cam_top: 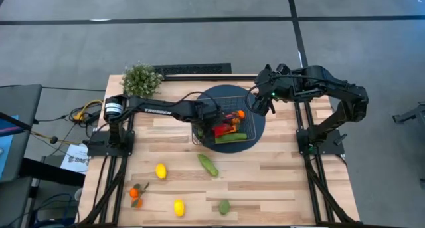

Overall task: Build produce basket
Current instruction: Put the red chili pepper into the wire basket, then put the top lemon into the wire basket

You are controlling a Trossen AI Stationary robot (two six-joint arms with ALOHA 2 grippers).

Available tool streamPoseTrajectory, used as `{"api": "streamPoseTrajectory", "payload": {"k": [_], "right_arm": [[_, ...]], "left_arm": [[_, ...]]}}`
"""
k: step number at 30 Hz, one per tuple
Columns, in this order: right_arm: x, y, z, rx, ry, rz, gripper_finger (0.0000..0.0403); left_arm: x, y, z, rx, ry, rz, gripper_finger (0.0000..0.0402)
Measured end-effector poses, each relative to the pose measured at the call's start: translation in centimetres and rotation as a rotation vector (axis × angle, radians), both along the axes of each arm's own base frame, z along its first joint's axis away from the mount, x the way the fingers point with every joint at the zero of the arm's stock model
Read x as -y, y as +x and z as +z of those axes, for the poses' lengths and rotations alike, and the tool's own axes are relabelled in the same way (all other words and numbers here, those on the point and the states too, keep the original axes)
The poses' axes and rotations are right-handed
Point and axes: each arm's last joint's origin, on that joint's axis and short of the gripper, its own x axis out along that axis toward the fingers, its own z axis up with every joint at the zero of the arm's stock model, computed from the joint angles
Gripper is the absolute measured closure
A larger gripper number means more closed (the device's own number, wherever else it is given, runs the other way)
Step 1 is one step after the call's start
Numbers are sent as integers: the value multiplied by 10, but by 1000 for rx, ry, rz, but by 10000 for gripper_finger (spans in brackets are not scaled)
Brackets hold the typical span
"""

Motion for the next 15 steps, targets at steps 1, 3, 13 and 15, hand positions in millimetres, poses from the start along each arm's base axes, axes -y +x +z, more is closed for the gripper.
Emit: {"api": "streamPoseTrajectory", "payload": {"k": [1, 3, 13, 15], "right_arm": [[0, 0, 0, 0, 0, 0, 148], [0, 0, 0, 0, 0, 0, 148], [0, -1, -1, -12, 11, 6, 148], [-1, -2, -2, -23, 31, 19, 148]], "left_arm": [[0, 3, 5, 20, -1, -8, 223], [0, 7, 15, 52, 9, -21, 222], [3, 8, 81, 28, 148, -32, 221], [7, 3, 94, -5, 203, -27, 221]]}}
